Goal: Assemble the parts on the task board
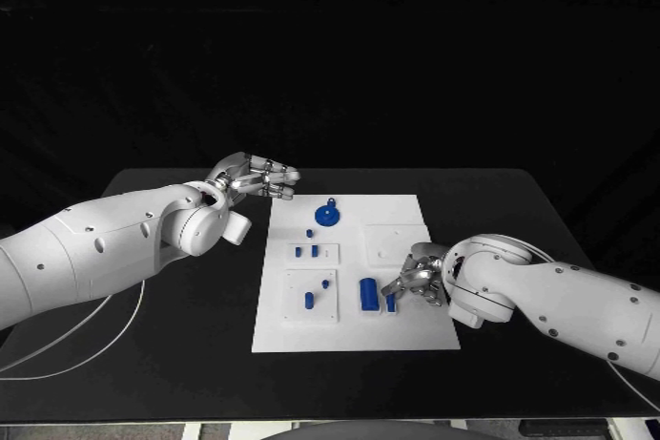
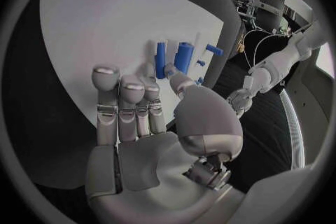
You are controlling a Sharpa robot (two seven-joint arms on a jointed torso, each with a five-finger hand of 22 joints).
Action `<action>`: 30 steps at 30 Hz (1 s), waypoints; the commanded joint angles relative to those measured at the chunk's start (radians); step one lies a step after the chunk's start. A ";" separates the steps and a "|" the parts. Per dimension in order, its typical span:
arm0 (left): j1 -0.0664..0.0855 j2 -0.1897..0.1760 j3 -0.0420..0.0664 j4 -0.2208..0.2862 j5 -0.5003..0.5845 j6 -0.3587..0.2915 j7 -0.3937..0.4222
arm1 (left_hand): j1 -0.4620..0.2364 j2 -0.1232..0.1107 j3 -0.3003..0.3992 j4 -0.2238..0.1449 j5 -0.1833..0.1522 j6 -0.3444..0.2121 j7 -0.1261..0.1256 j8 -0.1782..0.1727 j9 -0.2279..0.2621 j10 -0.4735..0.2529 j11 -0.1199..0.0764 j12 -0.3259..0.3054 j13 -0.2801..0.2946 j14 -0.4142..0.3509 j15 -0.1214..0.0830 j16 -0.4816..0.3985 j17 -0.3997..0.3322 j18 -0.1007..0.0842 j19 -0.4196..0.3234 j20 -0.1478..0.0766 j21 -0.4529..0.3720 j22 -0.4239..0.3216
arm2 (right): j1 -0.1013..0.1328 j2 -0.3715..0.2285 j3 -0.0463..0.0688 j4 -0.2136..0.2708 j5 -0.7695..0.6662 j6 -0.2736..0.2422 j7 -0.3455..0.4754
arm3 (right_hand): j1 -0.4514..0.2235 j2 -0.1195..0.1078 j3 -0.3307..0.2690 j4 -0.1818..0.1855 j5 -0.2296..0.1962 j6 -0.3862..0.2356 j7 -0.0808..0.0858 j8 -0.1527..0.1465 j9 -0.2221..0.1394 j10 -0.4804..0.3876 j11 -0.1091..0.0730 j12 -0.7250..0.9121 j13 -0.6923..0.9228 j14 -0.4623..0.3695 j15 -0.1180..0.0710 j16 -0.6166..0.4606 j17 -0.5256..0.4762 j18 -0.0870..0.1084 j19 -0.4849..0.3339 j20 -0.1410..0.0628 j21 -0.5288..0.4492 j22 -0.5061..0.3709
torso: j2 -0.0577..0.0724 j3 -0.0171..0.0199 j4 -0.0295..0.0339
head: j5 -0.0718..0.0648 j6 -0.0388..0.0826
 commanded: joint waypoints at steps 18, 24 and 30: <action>0.001 0.001 0.001 0.001 -0.005 0.012 0.002 | -0.001 0.000 0.001 0.003 0.000 -0.006 -0.002 -0.001 0.001 -0.008 0.001 0.002 0.001 -0.004 0.005 -0.002 0.001 -0.009 -0.003 0.002 0.003 0.001 | -0.018 -0.019 -0.016 0.006 -0.018 -0.044 0.041 | 0.053 -0.142 -0.413 0.415 0.006 -0.032 0.016 -0.005 -0.004 -0.020 0.004 -0.026 -0.015 0.001 -0.003 -0.018 -0.002 0.007 0.049 -0.002 -0.011 -0.002 | 0.000 0.0002 0.0001 | 0.002 0.001; 0.001 0.001 0.001 0.001 -0.005 0.012 0.002 | -0.001 0.000 0.001 0.003 0.000 -0.006 -0.002 -0.001 0.001 -0.008 0.001 0.002 0.001 -0.004 0.005 -0.002 0.001 -0.009 -0.003 0.002 0.003 0.001 | -0.018 -0.037 -0.015 0.018 -0.041 -0.076 0.070 | 0.041 -0.075 -0.502 0.335 0.018 -0.039 0.018 -0.006 -0.003 -0.025 0.006 -0.019 -0.021 0.001 -0.001 -0.019 -0.004 0.014 0.049 0.002 -0.015 -0.003 | 0.000 -0.0001 -0.0007 | 0.002 0.004; 0.001 0.001 0.001 0.001 -0.005 0.012 0.002 | -0.001 0.000 0.001 0.003 0.000 -0.006 -0.002 -0.001 0.001 -0.008 0.001 0.002 0.001 -0.004 0.005 -0.002 0.001 -0.009 -0.003 0.002 0.003 0.001 | -0.018 -0.060 -0.014 0.028 -0.069 -0.105 0.104 | 0.047 -0.048 -0.510 0.295 0.021 -0.056 0.023 -0.006 -0.004 -0.026 0.008 -0.009 -0.022 0.000 -0.001 -0.015 -0.001 0.018 0.050 0.002 -0.009 0.000 | 0.000 0.0000 -0.0010 | 0.003 0.004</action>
